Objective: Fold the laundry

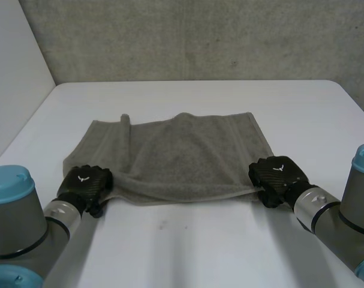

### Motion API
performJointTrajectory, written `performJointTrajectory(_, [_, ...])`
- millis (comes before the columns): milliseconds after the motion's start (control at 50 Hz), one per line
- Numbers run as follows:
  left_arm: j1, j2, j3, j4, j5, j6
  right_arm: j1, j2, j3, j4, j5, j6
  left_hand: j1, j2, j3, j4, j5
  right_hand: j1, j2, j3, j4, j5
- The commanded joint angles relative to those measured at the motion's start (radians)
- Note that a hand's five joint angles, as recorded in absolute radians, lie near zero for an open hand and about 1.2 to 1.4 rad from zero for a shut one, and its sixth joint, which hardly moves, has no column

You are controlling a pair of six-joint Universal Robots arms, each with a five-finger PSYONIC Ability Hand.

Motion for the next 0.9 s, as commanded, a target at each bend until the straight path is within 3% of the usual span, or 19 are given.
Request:
performJointTrajectory(20, [0.001,-0.030,0.042,0.010,0.000,-0.001,0.000,0.010,-0.001,0.000,0.000,0.000,0.378,0.377,0.377,0.378,0.379,0.427,0.219,0.212,0.203,0.235])
performJointTrajectory(40, [0.001,-0.030,0.053,0.012,0.000,-0.007,-0.001,0.008,-0.003,0.000,0.000,-0.001,0.580,0.579,0.579,0.580,0.581,0.427,0.219,0.212,0.203,0.235])
performJointTrajectory(60, [0.001,-0.030,0.053,0.012,0.000,-0.007,-0.002,0.008,-0.003,0.000,0.000,-0.001,0.582,0.581,0.581,0.582,0.583,0.427,0.219,0.212,0.203,0.235])
performJointTrajectory(80, [0.006,-0.023,0.059,0.013,-0.001,-0.011,-0.002,0.008,-0.004,0.000,0.000,-0.001,0.750,0.749,0.749,0.750,0.751,0.427,0.219,0.212,0.203,0.235])
performJointTrajectory(280, [0.055,0.181,0.058,-0.006,0.003,-0.013,-0.012,-0.019,-0.069,0.034,0.015,-0.090,0.752,0.751,0.751,0.752,0.753,0.427,0.219,0.212,0.203,0.235])
performJointTrajectory(380, [0.060,0.318,0.070,-0.054,0.009,-0.002,-0.014,-0.140,-0.165,0.211,0.015,-0.239,0.752,0.751,0.751,0.752,0.753,0.427,0.219,0.212,0.203,0.235])
performJointTrajectory(440, [0.072,0.388,0.099,-0.125,0.015,0.006,-0.014,-0.162,-0.205,0.268,0.015,-0.265,0.752,0.751,0.751,0.752,0.753,0.427,0.219,0.212,0.203,0.235])
performJointTrajectory(520, [0.080,0.424,0.151,-0.332,0.089,0.064,-0.012,-0.211,-0.325,0.443,0.012,-0.317,0.752,0.751,0.751,0.752,0.753,0.427,0.219,0.212,0.203,0.235])
performJointTrajectory(600, [0.081,0.416,0.180,-0.485,0.160,0.147,-0.002,-0.217,-0.408,0.636,0.005,-0.380,0.752,0.751,0.751,0.752,0.753,0.427,0.219,0.212,0.203,0.235])
performJointTrajectory(640, [0.083,0.384,0.185,-0.598,0.195,0.243,-0.002,-0.211,-0.414,0.697,0.005,-0.415,0.752,0.751,0.751,0.752,0.753,0.427,0.219,0.212,0.203,0.235])
performJointTrajectory(760, [0.083,0.247,0.196,-0.622,0.186,0.377,0.003,-0.078,-0.417,0.827,0.029,-0.596,0.752,0.751,0.751,0.752,0.753,0.427,0.219,0.212,0.203,0.235])
performJointTrajectory(800, [0.089,0.154,0.222,-0.619,0.163,0.433,0.003,-0.052,-0.429,0.824,0.043,-0.616,0.752,0.751,0.751,0.752,0.753,0.427,0.219,0.212,0.203,0.235])
performJointTrajectory(900, [0.083,0.018,0.333,-0.571,0.105,0.453,0.005,0.025,-0.497,0.772,0.084,-0.609,0.752,0.751,0.751,0.752,0.753,0.427,0.219,0.212,0.203,0.235])
